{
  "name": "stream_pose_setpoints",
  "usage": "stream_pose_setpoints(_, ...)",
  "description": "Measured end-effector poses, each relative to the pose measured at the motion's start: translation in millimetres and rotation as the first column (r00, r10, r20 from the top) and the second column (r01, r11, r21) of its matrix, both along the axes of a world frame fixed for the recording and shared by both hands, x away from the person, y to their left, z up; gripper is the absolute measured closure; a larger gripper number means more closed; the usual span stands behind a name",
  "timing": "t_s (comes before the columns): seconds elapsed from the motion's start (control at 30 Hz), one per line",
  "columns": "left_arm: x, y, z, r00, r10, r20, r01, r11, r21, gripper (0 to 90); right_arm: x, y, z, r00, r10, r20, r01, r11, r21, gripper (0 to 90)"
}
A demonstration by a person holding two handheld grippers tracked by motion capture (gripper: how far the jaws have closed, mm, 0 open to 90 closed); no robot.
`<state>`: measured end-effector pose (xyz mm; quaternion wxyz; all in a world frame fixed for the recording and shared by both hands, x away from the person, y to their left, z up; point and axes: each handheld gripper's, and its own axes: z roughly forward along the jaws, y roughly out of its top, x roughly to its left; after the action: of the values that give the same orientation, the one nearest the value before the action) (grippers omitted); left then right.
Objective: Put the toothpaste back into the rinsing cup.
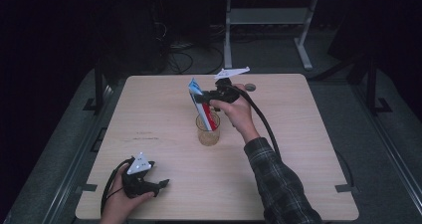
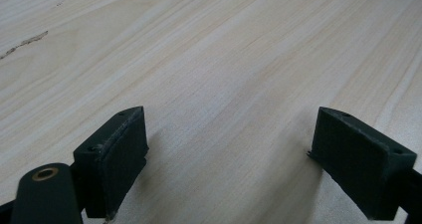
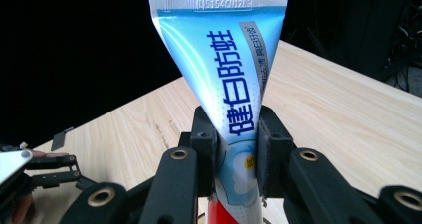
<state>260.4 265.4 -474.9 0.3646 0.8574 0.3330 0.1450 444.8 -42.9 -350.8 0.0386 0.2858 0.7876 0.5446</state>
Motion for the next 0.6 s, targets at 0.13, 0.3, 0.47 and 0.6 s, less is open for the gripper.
stream_pose_setpoints(0.13, 0.0, 0.0, 0.0, 1.0, 0.0, 0.0, 0.0, 1.0, 0.0, 13.1, -0.7, 0.4, -4.1, 1.0, 0.002, -0.005, -0.002, 1.0, -0.006, 73.5)
stream_pose_setpoints(0.3, 0.0, 0.0, 0.1, 1.0, -0.001, -0.001, 0.001, 1.0, 0.001, 13.1, -1.8, 0.4, -9.1, 1.0, 0.002, -0.006, -0.002, 0.9999, -0.014, 73.4)
stream_pose_setpoints(0.47, -0.1, 0.0, 0.1, 1.0, -0.001, 0.0, 0.001, 1.0, 0.001, 13.1, -3.6, -0.4, -13.7, 1.0, 0.009, -0.005, -0.009, 0.9995, -0.031, 73.2)
stream_pose_setpoints(0.6, -0.1, 0.0, 0.0, 1.0, -0.001, 0.0, 0.001, 1.0, 0.001, 13.1, -5.6, -1.7, -16.6, 0.9999, 0.011, -0.004, -0.011, 0.9993, -0.036, 73.1)
